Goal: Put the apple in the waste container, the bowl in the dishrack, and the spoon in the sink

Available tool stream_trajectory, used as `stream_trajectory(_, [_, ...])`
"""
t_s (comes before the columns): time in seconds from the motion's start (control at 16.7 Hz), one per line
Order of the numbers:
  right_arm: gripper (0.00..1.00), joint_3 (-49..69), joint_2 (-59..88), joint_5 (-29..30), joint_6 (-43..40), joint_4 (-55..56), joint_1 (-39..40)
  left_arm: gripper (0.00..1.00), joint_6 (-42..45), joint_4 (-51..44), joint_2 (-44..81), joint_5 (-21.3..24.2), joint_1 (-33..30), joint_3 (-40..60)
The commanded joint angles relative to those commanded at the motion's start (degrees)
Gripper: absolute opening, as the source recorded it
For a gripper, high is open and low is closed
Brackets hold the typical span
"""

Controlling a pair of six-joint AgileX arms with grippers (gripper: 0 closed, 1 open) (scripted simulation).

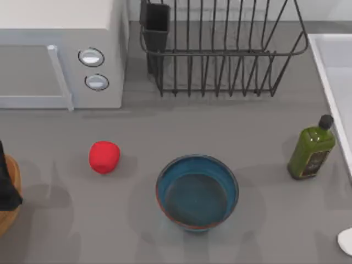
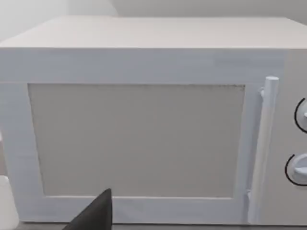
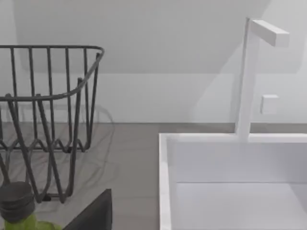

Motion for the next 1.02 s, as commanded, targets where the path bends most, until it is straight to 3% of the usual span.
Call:
stream_trajectory(0.24, [1.00, 0.0, 0.0, 0.0, 0.0, 0.0, 0.0, 1.00, 0.2, -1.0, 1.7, 0.1, -1.1, 1.4])
stream_trajectory(0.48, [1.00, 0.0, 0.0, 0.0, 0.0, 0.0, 0.0, 1.00, 1.0, -7.1, 12.3, 0.5, -6.4, 9.1])
stream_trajectory(1.02, [1.00, 0.0, 0.0, 0.0, 0.0, 0.0, 0.0, 1.00, 0.0, -34.6, 64.8, 0.5, -21.0, 36.6])
